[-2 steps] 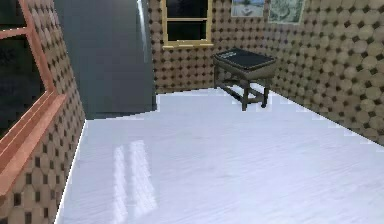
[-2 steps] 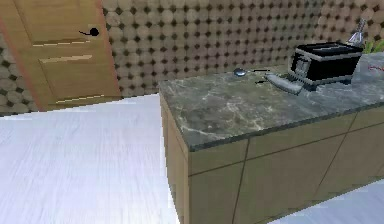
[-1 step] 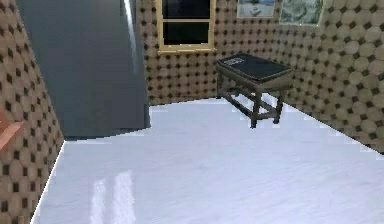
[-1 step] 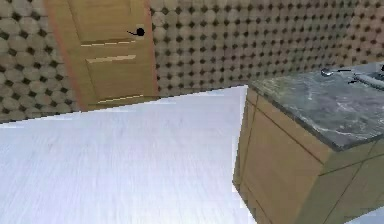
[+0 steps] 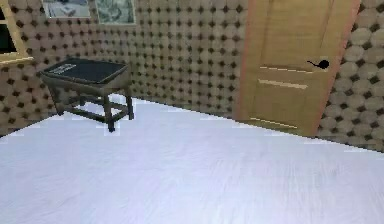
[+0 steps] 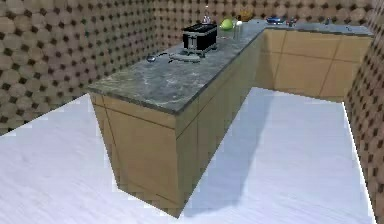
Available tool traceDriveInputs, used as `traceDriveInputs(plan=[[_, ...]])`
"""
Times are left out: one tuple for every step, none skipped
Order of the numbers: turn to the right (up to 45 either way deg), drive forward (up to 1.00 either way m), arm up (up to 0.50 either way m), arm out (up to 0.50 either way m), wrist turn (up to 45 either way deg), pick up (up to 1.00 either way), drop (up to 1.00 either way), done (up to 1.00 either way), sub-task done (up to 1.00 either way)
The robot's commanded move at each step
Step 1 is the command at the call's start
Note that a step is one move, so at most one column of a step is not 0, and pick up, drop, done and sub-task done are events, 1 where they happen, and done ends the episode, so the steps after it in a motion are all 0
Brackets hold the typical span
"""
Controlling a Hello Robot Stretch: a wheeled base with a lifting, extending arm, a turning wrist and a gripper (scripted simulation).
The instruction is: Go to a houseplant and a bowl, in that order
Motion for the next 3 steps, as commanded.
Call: traceDriveInputs(plan=[[33.0, 0.0, 0.0, 0.0, 0.0, 0.0, 0.0, 0.0, 0.0], [0.0, 1.0, 0.0, 0.0, 0.0, 0.0, 0.0, 0.0, 0.0], [0.0, 0.3, 0.0, 0.0, 0.0, 0.0, 0.0, 0.0, 0.0]])
